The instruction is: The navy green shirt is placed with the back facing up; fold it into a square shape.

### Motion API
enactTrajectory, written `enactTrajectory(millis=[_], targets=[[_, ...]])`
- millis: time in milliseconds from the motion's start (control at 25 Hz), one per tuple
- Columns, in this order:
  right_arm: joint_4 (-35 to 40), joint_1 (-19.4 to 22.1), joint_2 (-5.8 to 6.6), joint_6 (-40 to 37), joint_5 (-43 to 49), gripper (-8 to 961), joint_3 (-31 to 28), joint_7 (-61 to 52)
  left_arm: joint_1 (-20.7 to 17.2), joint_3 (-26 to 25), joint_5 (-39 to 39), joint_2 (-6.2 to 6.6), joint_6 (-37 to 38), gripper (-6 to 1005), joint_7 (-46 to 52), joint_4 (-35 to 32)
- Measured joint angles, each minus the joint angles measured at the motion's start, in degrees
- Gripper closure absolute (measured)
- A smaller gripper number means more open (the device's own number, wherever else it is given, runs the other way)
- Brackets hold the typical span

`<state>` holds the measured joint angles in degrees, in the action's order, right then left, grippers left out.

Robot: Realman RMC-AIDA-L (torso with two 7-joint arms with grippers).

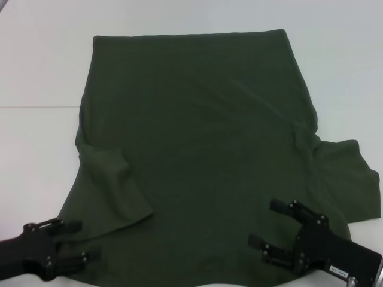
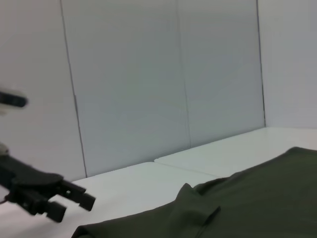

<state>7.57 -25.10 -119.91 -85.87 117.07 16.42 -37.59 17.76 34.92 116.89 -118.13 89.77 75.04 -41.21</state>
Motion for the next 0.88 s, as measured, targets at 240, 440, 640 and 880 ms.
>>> enactTrajectory(millis=[240, 440, 640, 880], targets=[[5.1, -0.6, 0.03, -0.7, 0.3, 12, 0.7, -10.9, -1.3, -2.8, 0.5, -0.22, 0.8, 176, -3.2, 0.0], [15.1, -1.3, 0.04, -3.3, 0.3, 12, 5.1, -27.9, -0.9, -2.9, 1.9, 0.0, 1.4, 121, -3.4, -0.1], [33.4, -2.3, 0.26, -3.4, 2.5, 11, 14.4, -63.1, 0.0, -3.0, 2.0, 0.11, 2.7, 122, -3.6, -0.2], [51.1, -4.3, 1.78, -7.9, 9.9, 11, 18.4, -95.7, 0.6, -2.9, 2.0, 0.1, 4.6, 123, -3.6, -1.6]])
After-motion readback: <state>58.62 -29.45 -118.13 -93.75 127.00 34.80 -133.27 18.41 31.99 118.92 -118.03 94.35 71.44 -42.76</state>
